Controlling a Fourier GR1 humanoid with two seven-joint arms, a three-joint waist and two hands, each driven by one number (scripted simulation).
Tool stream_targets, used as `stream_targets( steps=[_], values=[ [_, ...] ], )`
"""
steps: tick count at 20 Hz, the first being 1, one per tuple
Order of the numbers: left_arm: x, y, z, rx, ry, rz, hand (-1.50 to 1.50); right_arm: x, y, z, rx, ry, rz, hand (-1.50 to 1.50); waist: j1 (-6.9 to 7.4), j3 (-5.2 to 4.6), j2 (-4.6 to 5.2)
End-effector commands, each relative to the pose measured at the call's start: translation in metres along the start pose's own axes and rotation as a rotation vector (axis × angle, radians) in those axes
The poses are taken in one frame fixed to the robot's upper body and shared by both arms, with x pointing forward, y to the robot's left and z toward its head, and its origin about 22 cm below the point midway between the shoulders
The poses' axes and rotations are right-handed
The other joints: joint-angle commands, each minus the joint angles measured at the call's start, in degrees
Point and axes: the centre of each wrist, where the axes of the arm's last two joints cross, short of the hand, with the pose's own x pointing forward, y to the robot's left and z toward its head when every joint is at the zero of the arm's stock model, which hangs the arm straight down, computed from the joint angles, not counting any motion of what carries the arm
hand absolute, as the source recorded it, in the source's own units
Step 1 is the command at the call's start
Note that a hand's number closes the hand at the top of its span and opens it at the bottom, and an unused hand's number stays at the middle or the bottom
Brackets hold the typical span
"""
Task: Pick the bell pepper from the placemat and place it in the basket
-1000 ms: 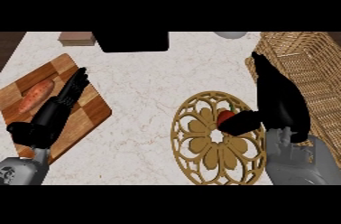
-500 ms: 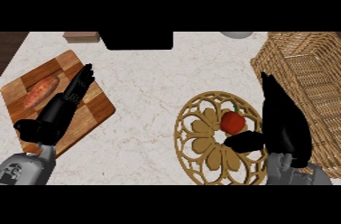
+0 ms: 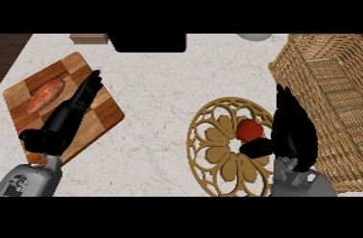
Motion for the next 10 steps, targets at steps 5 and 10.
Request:
stream_targets(
  steps=[5, 10],
  values=[
    [0.013, 0.013, -0.003, 0.003, -0.007, 0.001, 0.0, -0.009, 0.009, -0.017, -0.009, -0.007, -0.066, -1.5, 0.05, 0.01, 0.01],
    [0.009, -0.016, 0.001, 0.016, -0.003, 0.013, 0.0, 0.0, 0.018, 0.011, 0.007, 0.006, -0.04, -1.5, 0.02, 0.0, -0.04]
  ],
)
